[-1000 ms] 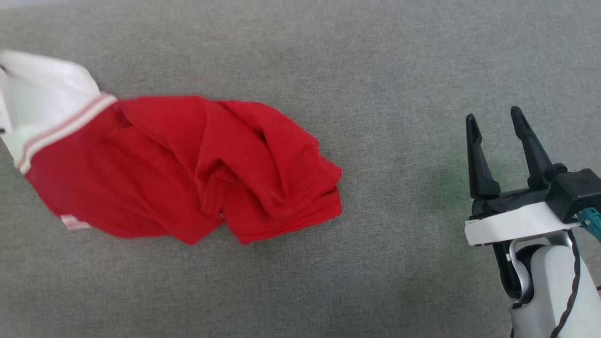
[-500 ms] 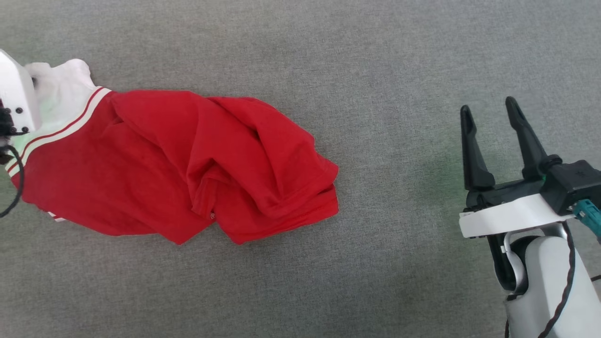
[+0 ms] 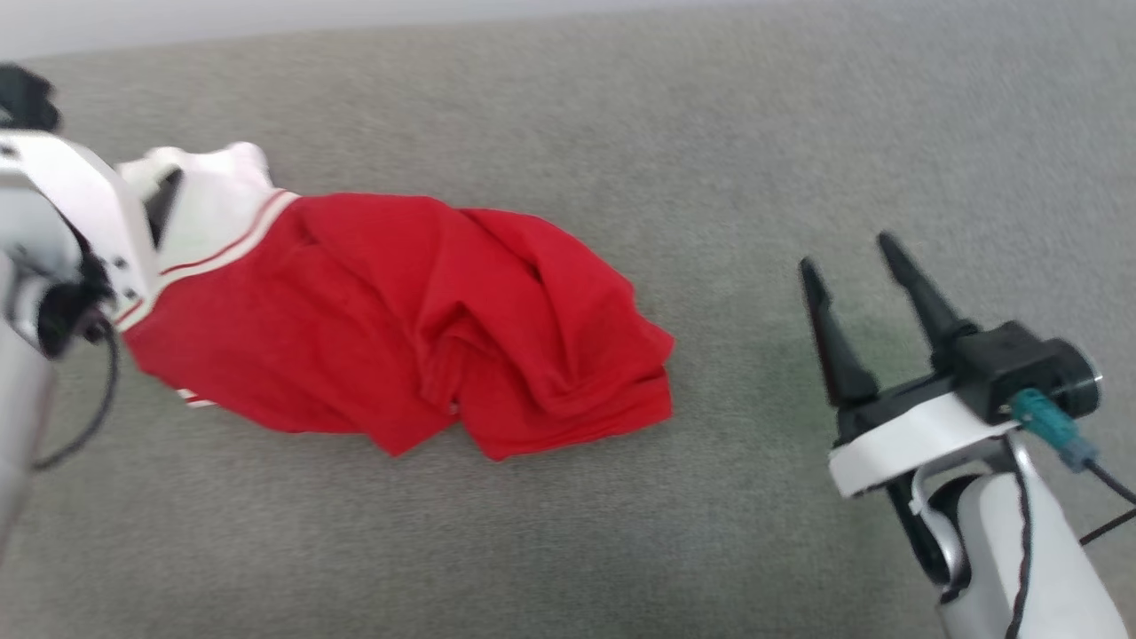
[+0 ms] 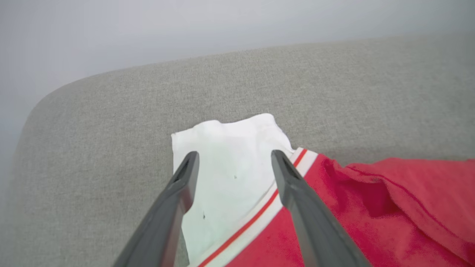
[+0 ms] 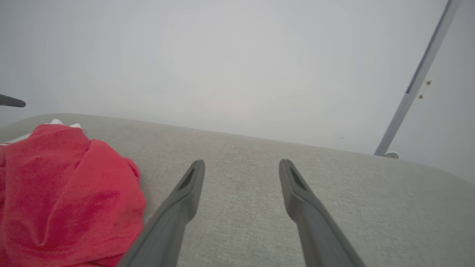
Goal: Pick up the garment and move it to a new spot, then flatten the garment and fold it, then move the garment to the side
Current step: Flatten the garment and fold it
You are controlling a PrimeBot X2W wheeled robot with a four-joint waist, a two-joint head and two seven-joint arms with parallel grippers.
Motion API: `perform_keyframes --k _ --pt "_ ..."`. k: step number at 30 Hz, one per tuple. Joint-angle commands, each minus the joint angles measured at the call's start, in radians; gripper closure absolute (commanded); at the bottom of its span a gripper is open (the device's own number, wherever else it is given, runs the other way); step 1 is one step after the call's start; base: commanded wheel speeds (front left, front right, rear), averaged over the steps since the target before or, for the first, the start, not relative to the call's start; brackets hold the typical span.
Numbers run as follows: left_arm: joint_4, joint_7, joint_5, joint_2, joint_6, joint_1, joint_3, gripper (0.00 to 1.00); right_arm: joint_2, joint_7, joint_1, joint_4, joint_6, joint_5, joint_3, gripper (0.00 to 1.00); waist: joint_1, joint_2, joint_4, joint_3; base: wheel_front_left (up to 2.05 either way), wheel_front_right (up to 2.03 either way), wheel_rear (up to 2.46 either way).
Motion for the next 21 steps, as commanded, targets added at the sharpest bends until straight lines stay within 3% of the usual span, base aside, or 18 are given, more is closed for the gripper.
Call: perform_keyframes --k 1,11,21 --pt "-0.024 -0.016 -0.014 -0.004 -0.002 0.04 -0.008 0.0 -0.011 0.019 0.01 0.002 0.0 0.014 0.02 0.0 0.0 -0.0001 0.036 -0.038 0.0 0.0 0.0" --pt "-0.191 -0.149 -0.007 -0.017 0.026 0.214 -0.022 0.0 -0.078 0.118 0.005 0.011 0.0 0.095 0.149 0.0 0.0 -0.0001 0.114 -0.11 0.0 0.0 0.0" --pt "-0.437 -0.383 -0.006 0.011 0.142 0.451 0.025 0.0 -0.171 0.296 -0.049 0.067 0.0 0.23 0.286 0.0 0.0 -0.0001 0.188 -0.149 0.0 0.0 0.0"
